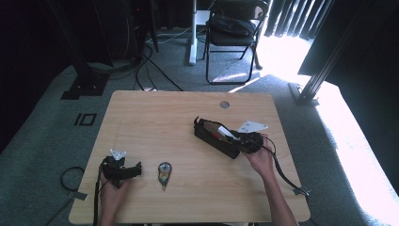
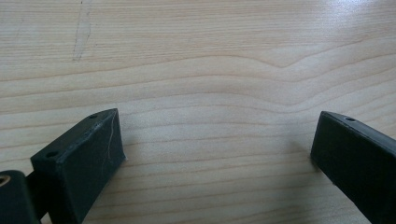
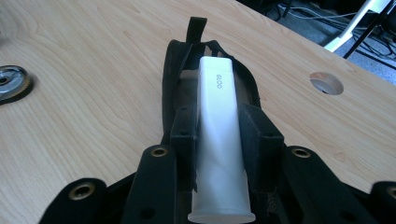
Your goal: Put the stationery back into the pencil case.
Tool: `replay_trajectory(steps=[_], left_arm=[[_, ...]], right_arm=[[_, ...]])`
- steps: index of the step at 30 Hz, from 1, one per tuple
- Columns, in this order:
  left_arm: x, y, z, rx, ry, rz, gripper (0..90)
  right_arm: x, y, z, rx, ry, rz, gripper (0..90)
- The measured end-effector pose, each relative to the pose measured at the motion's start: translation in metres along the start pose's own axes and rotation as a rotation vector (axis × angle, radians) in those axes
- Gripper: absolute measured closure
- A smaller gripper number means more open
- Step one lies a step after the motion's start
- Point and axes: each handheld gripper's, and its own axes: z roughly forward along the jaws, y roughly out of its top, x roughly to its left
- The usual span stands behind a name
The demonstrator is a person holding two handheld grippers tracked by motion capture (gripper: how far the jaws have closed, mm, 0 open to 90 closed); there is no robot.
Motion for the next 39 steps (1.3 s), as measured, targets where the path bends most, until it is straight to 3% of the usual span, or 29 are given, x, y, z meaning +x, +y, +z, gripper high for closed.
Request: replay_trajectory(steps=[11,39], left_arm=[[0.0,0.0,0.0,0.0,0.0,0.001,2.6],[0.0,0.0,0.0,0.0,0.0,0.0,2.5]], right_arm=[[-0.001,0.008,0.016,0.015,-0.002,0.003,68.2],[-0.009,0.004,0.041,0.076,0.01,0.031,68.1]])
